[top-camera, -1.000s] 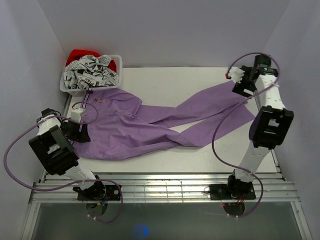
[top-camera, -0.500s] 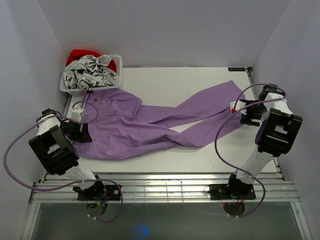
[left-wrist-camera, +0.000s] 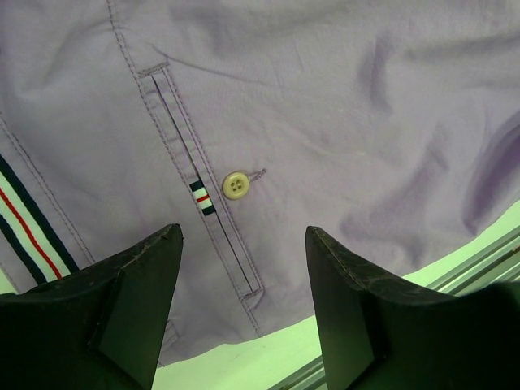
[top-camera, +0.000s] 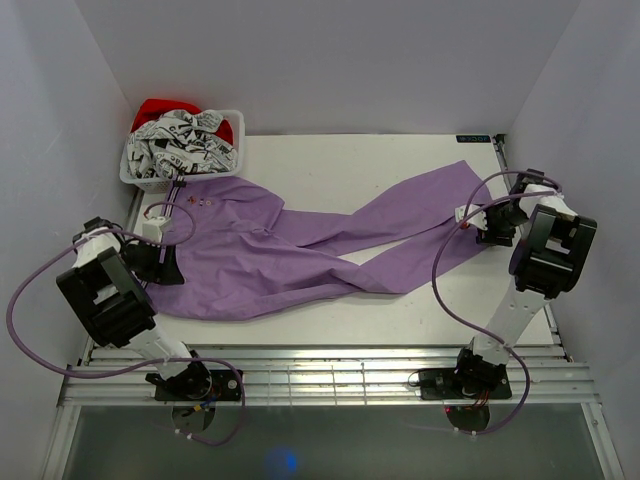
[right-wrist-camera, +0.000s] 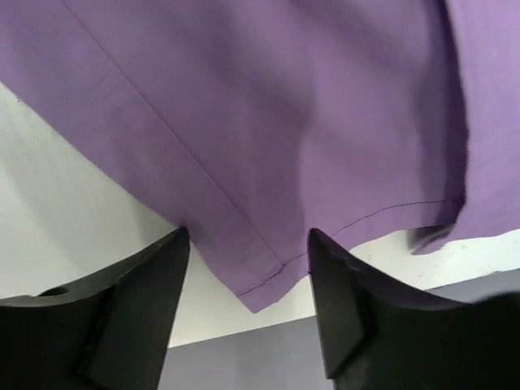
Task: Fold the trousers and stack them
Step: Flatten the trousers out
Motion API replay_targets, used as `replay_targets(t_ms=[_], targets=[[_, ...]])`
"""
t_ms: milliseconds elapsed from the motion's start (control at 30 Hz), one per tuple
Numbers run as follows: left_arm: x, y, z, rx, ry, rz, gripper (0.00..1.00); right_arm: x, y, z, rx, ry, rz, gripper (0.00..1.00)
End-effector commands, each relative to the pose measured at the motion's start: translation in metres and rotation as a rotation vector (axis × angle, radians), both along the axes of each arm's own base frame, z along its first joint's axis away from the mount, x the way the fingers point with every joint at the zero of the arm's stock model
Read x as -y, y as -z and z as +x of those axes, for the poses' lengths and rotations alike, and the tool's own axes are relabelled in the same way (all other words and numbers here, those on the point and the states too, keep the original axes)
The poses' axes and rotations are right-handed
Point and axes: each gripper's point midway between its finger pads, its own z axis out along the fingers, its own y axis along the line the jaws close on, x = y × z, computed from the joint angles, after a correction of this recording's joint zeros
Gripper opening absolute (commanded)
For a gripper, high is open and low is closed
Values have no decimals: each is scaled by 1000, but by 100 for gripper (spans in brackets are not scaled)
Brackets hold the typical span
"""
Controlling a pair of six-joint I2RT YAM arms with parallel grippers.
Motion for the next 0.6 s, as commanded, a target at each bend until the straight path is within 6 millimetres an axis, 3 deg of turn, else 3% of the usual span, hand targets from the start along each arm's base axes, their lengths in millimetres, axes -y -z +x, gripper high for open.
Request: replay_targets(t_ms=[0,100,133,233,267,300,367,500,567], targets=[[-2,-13,12,45,-2,-1,73,-16,43,-21,-146,-9,67,64],[-3,-15,14,48,-7,-1,72,-28,51,-45,-296,40,104,44],[-3,-16,14,52,-7,1,72,-32,55,-52,-343,47,103,31],[-4,-19,15,60,-3,11,72,-43,45,-83,-445,90,132,12],[-4,-20,15,65,-1,15,72,-45,41,-90,-448,100,136,9],[-4,-20,14,65,-1,15,72,-47,25,-94,-418,104,130,8],[-3,-23,15,79,4,16,72,-55,15,-121,-446,119,148,8],[2,-27,14,100,3,-1,72,-65,-44,-155,-415,143,164,8],[0,-26,17,112,-8,10,70,-67,-63,-170,-400,186,172,8]])
